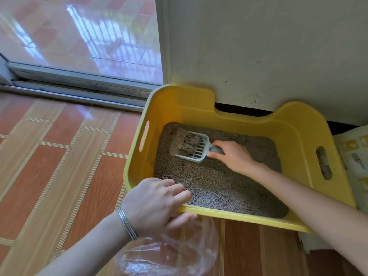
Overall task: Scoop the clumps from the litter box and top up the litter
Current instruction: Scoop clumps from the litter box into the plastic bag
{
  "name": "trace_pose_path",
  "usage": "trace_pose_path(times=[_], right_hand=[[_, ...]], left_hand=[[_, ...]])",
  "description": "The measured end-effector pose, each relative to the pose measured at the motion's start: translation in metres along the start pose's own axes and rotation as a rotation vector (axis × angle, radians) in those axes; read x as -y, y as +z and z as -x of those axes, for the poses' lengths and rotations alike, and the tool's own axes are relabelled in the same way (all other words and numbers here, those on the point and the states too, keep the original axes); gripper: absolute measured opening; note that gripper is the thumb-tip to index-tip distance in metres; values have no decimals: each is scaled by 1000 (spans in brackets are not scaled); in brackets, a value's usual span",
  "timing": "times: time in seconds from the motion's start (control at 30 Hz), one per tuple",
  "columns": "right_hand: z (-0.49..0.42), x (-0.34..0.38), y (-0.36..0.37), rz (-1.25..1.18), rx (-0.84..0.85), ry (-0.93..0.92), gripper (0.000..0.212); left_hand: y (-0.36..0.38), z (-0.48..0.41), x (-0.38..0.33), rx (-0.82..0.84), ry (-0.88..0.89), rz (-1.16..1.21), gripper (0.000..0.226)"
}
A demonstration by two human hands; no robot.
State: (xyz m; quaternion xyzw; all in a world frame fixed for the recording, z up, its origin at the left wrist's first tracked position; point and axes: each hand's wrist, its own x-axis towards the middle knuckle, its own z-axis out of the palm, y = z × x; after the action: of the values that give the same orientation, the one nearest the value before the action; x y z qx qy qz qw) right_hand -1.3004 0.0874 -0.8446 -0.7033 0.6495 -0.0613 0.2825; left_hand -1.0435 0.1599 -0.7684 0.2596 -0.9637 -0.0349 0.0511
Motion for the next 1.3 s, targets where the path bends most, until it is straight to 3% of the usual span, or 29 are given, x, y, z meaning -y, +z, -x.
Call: trace_pose_path(times=[0.53,0.67,0.97,1.3], right_hand=[[68,-14,-33,40,-56,0,23],[82,-13,-35,143,-4,-4,25],[114,-5,-42,73,48,-30,25],[127,-3,-49,137,71,-90,42]], left_hand=[[6,3,0,-79,10,17,57],[6,5,-1,-91,2,17,57],[3,8,-1,-106,-11,18,53],[-3,23,-4,-101,-119,48,51]])
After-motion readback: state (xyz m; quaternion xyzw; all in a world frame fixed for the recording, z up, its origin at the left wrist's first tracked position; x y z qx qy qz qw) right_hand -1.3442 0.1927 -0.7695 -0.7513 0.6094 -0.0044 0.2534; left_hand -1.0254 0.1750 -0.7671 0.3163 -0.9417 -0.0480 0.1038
